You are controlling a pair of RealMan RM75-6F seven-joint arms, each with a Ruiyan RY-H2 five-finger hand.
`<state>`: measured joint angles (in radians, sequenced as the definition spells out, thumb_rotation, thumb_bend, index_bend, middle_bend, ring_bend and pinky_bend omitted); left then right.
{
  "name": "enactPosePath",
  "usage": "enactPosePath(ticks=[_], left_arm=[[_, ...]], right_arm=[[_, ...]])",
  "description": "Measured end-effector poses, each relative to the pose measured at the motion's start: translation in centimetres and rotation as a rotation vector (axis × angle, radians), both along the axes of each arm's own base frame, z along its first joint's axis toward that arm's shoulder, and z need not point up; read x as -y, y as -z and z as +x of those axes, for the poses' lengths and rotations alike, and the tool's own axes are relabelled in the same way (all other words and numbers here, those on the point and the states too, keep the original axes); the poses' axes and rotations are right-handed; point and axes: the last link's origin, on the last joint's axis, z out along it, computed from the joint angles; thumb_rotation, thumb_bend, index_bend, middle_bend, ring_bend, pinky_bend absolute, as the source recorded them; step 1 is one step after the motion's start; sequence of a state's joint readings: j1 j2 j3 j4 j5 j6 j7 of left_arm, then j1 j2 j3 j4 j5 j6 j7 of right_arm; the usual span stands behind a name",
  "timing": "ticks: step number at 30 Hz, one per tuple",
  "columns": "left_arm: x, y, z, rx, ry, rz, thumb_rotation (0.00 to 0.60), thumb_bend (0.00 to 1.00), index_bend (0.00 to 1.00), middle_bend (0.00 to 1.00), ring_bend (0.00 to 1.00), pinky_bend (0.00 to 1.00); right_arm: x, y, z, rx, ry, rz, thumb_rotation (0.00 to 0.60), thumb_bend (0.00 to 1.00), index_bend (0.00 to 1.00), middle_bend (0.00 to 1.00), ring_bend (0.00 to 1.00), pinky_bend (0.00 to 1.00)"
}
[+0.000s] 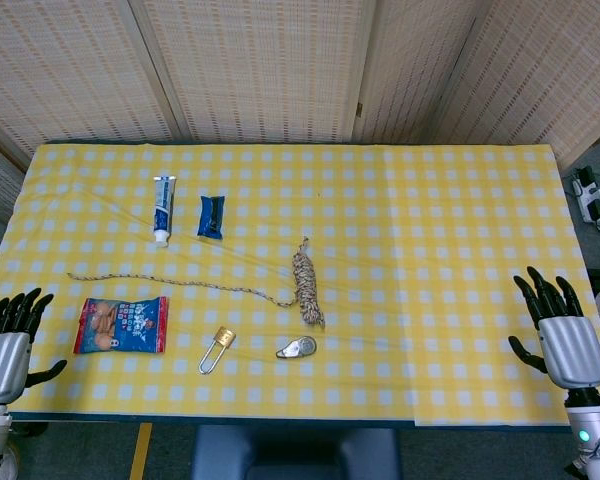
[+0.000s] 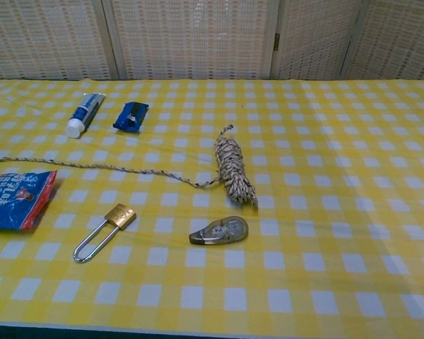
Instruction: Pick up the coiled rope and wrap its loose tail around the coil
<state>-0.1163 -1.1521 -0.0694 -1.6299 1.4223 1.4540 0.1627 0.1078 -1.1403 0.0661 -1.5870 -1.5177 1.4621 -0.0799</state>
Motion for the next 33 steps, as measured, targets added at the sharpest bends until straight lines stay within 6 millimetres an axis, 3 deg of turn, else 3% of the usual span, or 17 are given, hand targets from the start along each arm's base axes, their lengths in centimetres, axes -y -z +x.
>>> enactPosePath(ticks=[16,25,33], left_arm=[[0.4,0.3,-0.1,0.007,0.000,0.017,0.600,0.15,0.16,0.08,0.07,0.00],[0.6,0.0,0.0,0.012,0.005,0.024,0.600,0.15,0.16,0.08,0.07,0.00],[1.2,-0.4,-0.3,0.012,-0.011,0.033,0.600,0.15,0.16,0.08,0.07,0.00]], right_arm=[[1.4,0.4,1.1,-0.018,-0.063,0.061,0.600,0.31,0.00,0.03,0.13,0.00],[6.1,2.5,5.6,-0.110,-0.231,0.224,0.600,0.31,0.01,0.07,0.14,0.00],[11.7,7.0,11.2,-0.217,-0.382,0.408,0.600,0.31,0.04,0.10,0.15,0.00]])
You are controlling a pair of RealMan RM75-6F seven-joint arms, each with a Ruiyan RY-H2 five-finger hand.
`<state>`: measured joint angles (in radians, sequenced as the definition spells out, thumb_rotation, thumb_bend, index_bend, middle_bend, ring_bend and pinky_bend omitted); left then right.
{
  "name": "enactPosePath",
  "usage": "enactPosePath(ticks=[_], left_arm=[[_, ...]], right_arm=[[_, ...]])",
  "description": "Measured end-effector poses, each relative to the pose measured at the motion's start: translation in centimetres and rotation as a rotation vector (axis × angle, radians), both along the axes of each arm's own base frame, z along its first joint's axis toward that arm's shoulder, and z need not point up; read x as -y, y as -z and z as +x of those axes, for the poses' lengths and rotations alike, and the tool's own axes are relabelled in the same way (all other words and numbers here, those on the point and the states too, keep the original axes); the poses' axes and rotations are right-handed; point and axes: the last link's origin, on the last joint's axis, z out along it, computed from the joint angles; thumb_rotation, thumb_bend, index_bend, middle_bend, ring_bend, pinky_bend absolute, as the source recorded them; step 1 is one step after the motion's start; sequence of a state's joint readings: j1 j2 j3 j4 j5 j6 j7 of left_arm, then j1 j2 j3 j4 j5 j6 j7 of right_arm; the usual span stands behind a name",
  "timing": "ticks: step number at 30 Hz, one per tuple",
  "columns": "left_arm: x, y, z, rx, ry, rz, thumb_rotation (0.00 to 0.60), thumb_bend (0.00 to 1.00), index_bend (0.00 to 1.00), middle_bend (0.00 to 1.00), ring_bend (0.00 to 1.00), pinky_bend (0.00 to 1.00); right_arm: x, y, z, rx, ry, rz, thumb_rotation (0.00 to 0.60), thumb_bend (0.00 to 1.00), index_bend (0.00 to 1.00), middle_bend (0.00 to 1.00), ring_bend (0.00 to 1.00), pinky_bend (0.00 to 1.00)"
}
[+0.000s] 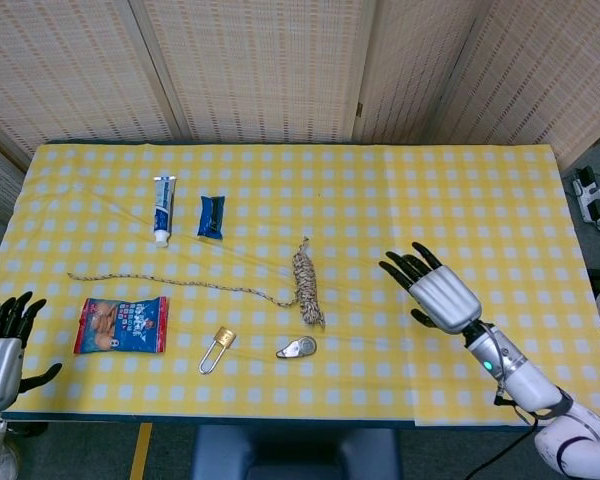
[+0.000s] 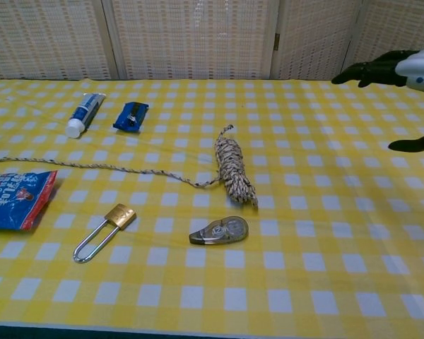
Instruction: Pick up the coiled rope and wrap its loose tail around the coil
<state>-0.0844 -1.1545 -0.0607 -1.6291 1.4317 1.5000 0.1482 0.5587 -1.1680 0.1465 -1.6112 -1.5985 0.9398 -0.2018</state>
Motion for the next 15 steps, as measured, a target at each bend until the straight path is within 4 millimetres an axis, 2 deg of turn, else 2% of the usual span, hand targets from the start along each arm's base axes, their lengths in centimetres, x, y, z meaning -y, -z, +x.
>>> enactPosePath(ticks=[5,8,15], left_arm=[[0.2,-0.2,-0.2,0.000,-0.009,0.006,0.600,0.15,0.17,0.08,0.07,0.00],[0.3,-0.3,-0.3,0.002,-0.013,0.006,0.600,0.15,0.17,0.08,0.07,0.00],[0.5,-0.3,-0.5,0.007,-0.023,0.008,0.600,0.15,0.17,0.08,0.07,0.00]], right_arm=[[3.4,2.9,3.6,-0.092,-0.109,0.049,0.600,0.31,0.08,0.13,0.16,0.00],[4.9,4.4,5.0,-0.148,-0.161,0.058,0.600,0.31,0.11,0.14,0.16,0.00],[7.2,7.4,7.0,-0.243,-0.238,0.072,0.600,0.31,0.15,0.14,0.16,0.00]])
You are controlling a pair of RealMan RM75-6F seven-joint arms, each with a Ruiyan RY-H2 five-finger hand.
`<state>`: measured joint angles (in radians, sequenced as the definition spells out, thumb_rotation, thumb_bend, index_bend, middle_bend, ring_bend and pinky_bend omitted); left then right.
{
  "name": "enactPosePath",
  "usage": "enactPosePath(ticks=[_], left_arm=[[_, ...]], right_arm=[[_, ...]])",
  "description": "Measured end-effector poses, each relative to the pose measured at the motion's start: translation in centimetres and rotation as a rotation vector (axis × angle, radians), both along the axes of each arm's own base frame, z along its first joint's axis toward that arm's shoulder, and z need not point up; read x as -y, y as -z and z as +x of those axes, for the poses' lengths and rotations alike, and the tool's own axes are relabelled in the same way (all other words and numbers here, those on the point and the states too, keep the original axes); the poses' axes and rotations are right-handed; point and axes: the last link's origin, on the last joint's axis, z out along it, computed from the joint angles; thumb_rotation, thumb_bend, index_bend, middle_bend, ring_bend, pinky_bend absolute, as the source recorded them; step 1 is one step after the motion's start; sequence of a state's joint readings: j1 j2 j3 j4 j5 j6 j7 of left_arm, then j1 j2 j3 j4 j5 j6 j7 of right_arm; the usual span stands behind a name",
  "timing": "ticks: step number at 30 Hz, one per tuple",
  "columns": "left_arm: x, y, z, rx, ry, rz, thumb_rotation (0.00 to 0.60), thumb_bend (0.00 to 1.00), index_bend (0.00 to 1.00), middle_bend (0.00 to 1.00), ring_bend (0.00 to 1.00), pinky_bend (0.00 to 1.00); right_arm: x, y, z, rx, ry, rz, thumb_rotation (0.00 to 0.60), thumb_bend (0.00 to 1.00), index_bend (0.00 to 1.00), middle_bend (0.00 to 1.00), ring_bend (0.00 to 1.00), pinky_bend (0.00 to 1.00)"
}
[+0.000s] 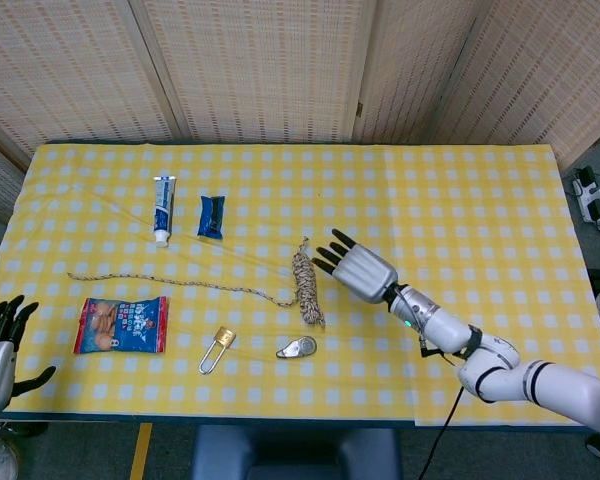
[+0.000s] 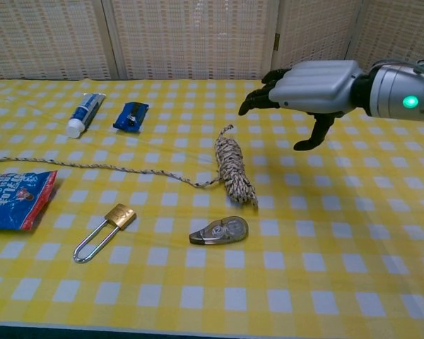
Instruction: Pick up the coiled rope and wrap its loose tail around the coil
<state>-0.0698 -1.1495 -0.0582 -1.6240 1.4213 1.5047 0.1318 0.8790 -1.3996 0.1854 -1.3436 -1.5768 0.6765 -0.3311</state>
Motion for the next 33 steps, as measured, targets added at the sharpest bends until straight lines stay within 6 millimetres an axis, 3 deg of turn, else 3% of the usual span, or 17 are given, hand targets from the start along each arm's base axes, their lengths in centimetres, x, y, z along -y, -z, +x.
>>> enactPosePath(ticks=[17,33], left_arm=[[0.2,-0.1,-0.7,0.003,-0.032,-0.005,0.600,0.15,0.17,0.08,0.07,0.00],[0.2,0.2,-1.2,0.006,-0.042,-0.013,0.600,0.15,0.18,0.08,0.07,0.00]], right_arm=[[3.0,7.0,2.9,-0.162,-0.162,0.014,0.600,0.31,0.25,0.19,0.19,0.00],[3.5,8.5,3.1,-0.125,-0.167,0.043,0.600,0.31,0.40,0.31,0.31,0.00]])
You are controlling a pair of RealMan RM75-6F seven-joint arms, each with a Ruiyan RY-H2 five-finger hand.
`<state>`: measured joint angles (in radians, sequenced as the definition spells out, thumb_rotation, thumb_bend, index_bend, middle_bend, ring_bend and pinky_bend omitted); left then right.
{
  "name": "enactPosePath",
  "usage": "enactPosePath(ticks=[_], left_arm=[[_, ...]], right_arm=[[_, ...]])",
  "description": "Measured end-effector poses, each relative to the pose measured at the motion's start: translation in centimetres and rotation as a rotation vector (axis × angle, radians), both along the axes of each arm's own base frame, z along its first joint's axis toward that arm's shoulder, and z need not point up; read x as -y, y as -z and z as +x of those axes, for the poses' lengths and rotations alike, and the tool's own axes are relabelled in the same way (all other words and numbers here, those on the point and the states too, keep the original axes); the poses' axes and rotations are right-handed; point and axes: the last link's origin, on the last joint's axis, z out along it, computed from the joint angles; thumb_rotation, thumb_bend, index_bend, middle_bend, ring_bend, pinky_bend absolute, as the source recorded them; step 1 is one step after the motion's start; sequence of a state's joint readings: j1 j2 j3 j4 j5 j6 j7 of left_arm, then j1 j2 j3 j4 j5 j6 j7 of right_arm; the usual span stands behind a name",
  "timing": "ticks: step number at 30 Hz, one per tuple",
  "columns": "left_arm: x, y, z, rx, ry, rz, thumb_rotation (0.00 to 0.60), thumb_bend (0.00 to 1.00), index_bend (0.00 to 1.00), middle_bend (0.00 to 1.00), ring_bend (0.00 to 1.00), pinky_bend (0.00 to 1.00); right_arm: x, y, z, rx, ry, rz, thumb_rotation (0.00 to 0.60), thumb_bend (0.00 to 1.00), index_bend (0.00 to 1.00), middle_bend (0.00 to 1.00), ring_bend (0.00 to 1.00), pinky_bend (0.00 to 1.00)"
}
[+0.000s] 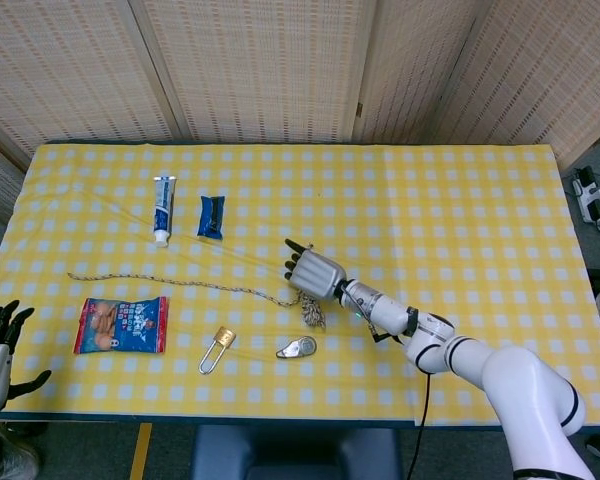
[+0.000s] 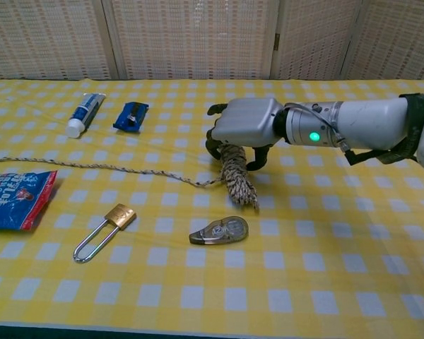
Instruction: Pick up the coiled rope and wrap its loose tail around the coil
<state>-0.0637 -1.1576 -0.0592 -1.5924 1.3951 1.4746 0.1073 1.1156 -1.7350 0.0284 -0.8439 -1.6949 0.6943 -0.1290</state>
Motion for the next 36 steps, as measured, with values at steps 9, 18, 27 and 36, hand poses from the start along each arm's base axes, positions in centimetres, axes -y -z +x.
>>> enactPosePath(ticks=[9,18,27,36], left_arm=[[0.1,0.0,-0.1,0.001,-0.008,-0.006,0.600,0.15,0.19,0.08,0.07,0.00],[0.2,0.0,-0.2,0.001,-0.019,-0.012,0.600,0.15,0.19,0.08,0.07,0.00],[0.2,0.1,-0.2,0.002,-0.021,-0.016,0.600,0.15,0.19,0.08,0.07,0.00],[0.3,0.1,-0.3,0.005,-0.022,-0.014,0.600,0.15,0.19,0.08,0.07,0.00]], right_arm=[[-0.2,0.5,0.5,0.036,-0.036,0.012,0.600,0.31,0.41,0.32,0.31,0.00],[0.0,0.9,1.0,0.046,-0.081,0.005,0.600,0.31,0.40,0.29,0.25,0.00],[-0.2,1.6,1.1,0.031,-0.110,0.024,0.600,0.31,0.40,0.29,0.22,0.00],[-0.2,1.9,0.9,0.034,-0.089,0.048,0.600,0.31,0.46,0.37,0.34,0.00]])
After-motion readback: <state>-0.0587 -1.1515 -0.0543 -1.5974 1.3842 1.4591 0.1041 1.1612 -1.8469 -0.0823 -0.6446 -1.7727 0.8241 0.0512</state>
